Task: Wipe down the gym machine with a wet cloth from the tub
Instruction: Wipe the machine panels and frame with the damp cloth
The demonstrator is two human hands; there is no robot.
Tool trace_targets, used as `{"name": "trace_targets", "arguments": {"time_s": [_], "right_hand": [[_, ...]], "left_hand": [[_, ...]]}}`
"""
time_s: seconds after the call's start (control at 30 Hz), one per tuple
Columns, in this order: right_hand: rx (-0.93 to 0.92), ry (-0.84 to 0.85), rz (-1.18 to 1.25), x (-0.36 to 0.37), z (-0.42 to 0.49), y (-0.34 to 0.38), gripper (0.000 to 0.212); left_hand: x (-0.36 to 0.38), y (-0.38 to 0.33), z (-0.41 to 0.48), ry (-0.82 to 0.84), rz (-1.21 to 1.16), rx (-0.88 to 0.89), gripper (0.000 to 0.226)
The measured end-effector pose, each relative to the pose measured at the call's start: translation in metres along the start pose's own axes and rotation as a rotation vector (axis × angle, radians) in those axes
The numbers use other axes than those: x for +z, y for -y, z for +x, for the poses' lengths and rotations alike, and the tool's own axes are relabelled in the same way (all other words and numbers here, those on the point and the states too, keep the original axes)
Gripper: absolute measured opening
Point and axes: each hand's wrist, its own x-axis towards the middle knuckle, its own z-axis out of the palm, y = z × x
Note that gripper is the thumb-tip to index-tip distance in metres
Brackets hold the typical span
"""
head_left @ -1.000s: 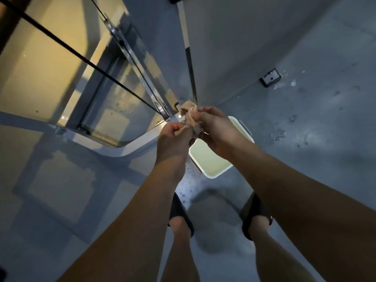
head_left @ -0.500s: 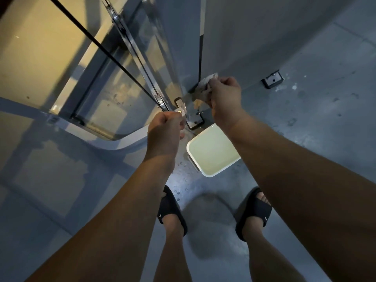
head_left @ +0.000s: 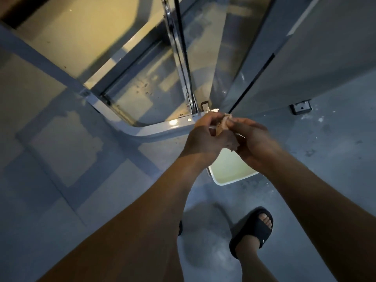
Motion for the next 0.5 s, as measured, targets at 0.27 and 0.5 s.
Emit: {"name": "trace_targets", "arguments": {"time_s": [0.27, 0.5], "right_hand": [[-0.020, 0.091, -0.122, 0.022, -0.011, 0.029, 0.018], [-0.095, 0.014, -0.051, 0.050, -0.016, 0.065, 0.016]], "left_hand": [[-0.019, -0.001, 0.003, -0.157, -0.086, -0.122, 0.028], [-0.033, -0.043, 0.005, -0.138, -0.271, -0.083, 0.022]]}}
